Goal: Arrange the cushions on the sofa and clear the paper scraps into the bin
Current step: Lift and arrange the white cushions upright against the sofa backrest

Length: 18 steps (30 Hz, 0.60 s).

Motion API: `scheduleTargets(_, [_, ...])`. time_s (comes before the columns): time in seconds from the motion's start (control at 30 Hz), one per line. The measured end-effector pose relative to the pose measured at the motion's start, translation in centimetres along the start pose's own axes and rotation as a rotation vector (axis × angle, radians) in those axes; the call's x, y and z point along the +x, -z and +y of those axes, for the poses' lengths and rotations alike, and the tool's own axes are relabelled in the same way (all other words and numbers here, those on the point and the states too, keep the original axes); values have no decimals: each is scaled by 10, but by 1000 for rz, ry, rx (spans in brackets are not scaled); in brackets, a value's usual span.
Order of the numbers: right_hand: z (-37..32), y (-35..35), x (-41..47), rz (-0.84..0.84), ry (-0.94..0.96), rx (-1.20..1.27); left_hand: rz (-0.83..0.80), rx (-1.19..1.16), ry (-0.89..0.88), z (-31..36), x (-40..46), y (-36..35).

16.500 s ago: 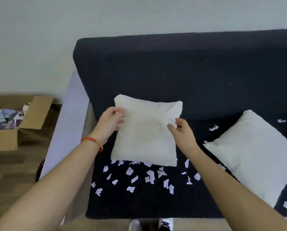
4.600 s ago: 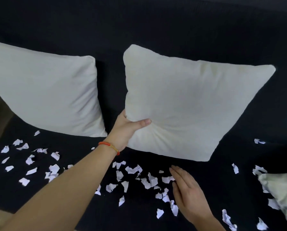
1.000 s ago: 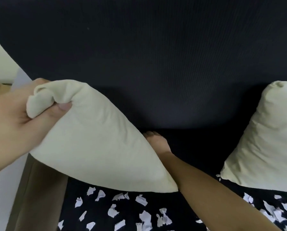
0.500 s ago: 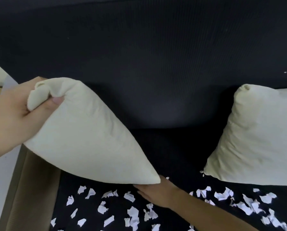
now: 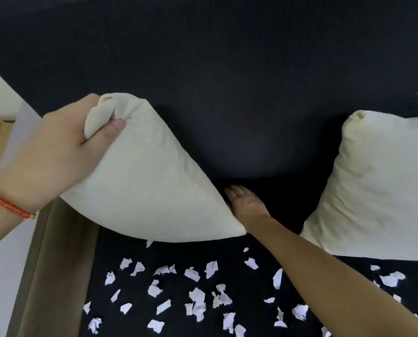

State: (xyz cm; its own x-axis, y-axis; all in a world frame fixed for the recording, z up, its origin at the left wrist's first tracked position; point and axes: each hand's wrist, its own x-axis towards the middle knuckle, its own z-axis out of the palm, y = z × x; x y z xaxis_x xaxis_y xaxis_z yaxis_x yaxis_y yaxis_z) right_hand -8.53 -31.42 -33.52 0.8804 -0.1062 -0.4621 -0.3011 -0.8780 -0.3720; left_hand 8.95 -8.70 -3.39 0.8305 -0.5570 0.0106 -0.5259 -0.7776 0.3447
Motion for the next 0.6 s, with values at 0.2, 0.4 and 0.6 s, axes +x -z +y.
scheduleTargets(0.2, [-3, -5, -49, -60, 170, 114, -10, -27, -31, 5, 1, -4])
scheduleTargets(0.4, [8, -42, -106, -1, 360, 111, -6, -25, -31, 10, 2, -6])
scheduleTargets(0.6, [19, -63, -152, -199, 472, 106, 16, -39, 7, 17, 0, -11])
